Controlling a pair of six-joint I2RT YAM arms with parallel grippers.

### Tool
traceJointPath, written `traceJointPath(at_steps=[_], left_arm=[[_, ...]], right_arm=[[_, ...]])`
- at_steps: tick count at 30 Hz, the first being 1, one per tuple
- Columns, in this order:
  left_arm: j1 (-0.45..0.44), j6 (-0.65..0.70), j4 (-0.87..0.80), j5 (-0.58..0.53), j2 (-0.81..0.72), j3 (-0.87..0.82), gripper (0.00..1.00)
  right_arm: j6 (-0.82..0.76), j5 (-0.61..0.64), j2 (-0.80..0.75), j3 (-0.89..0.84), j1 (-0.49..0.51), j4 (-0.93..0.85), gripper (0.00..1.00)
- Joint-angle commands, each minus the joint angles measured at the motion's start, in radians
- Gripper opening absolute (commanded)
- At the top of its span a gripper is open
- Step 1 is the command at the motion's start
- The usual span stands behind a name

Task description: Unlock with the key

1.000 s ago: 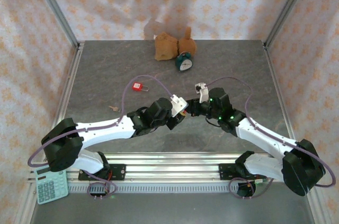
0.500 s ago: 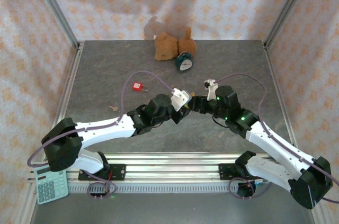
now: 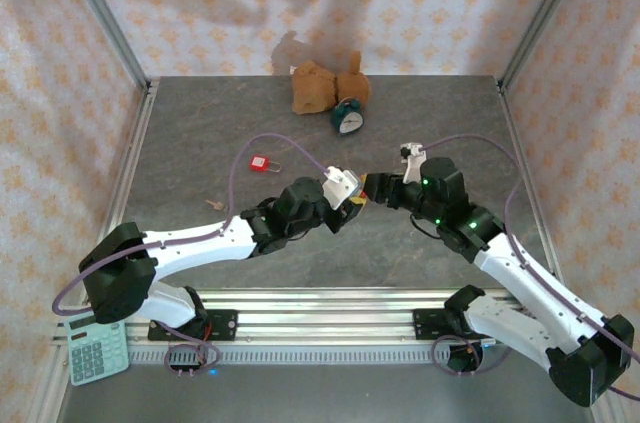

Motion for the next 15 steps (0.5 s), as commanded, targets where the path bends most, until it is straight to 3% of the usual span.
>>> traceJointPath(at_steps=[1,15], left_arm=[[-0.007,0.005,0.016,0.005,0.014,0.028,0.15],[-0.011,0.020,0.013,-0.020,-0.011,0.017,0.15]], right_arm=[[-0.004,0.050,-0.004,0.054,-0.016,-0.012,0.58],[0.000,0.051,0.092,0.024,-0.030,-0.043,0.53]])
